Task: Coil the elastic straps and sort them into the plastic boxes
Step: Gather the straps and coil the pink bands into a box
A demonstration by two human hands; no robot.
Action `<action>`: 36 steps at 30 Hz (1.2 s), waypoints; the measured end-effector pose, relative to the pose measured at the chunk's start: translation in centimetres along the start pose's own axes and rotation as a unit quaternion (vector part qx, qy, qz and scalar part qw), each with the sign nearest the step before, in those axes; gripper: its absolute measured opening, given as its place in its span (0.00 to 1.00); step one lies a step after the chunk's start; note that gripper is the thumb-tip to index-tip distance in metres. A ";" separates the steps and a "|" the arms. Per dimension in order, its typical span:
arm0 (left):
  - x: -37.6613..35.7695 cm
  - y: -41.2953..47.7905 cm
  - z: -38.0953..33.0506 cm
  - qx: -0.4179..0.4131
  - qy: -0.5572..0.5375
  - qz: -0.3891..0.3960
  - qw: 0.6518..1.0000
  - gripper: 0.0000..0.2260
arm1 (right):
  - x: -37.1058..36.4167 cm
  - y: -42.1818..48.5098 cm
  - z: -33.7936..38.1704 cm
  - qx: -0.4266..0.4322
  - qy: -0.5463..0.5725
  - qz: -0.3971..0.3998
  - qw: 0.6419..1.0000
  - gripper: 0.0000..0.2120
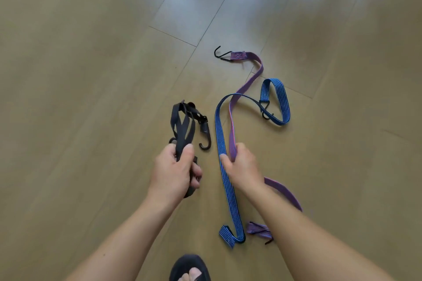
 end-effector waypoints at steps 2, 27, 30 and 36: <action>-0.2 0.6 0.6 -0.003 0.007 0.020 1.000 0.08 | -2.1 0.7 0.5 0.007 -0.096 0.017 0.995 0.25; 4.9 -25.0 -30.3 0.002 -0.046 0.131 0.990 0.04 | 38.3 -30.5 18.2 0.053 0.394 0.035 0.917 0.07; 5.3 -32.0 -37.1 -0.026 -0.061 0.189 0.980 0.05 | 44.6 -37.4 20.8 0.060 0.334 0.008 0.941 0.10; 5.1 -45.1 -47.2 -0.128 0.119 0.343 0.923 0.12 | 54.6 -51.0 22.3 0.099 0.214 -0.106 0.966 0.14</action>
Point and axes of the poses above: each hand's wrist, its own y-axis towards the middle knuckle, its own x-axis out of the back of the hand, z = x × y, the point moved 4 cm from there along y, towards the middle knuckle, and after that the axes turned 1 degree about -y, right-handed, at the moved point
